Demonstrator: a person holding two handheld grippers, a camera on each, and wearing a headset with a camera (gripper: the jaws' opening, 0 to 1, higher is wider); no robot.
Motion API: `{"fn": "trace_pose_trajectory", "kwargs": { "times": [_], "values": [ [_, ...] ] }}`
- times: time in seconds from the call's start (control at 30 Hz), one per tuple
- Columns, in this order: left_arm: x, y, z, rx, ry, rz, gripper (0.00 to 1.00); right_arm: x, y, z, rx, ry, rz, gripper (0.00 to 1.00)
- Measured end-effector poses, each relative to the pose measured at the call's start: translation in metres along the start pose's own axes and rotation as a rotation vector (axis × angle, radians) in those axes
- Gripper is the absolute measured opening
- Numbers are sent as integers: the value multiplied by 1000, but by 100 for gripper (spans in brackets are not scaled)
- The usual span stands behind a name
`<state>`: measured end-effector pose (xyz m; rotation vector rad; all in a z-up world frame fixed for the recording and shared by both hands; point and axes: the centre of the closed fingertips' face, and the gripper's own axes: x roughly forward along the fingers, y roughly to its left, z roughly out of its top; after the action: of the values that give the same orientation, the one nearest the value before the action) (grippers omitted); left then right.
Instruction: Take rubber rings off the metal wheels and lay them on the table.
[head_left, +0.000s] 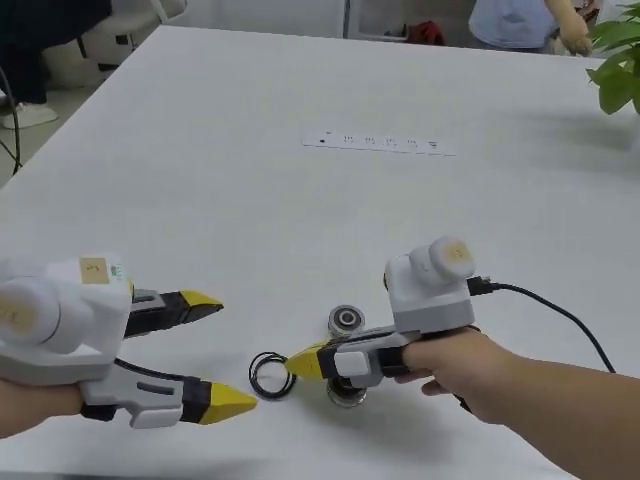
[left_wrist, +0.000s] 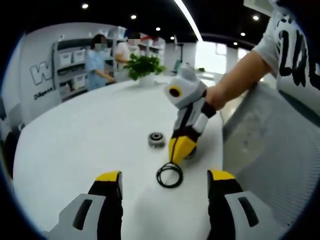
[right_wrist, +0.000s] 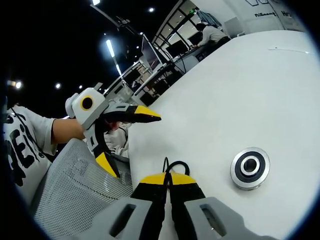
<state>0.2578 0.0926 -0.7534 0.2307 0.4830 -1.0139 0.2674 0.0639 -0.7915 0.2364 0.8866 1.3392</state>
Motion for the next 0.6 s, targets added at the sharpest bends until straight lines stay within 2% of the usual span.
{"fn": "trace_pose_trajectory", "kwargs": {
  "times": [0.6],
  "values": [
    [0, 0, 0, -1, 7, -2, 69, -2, -9, 0, 7, -3, -45, 0]
  ]
}}
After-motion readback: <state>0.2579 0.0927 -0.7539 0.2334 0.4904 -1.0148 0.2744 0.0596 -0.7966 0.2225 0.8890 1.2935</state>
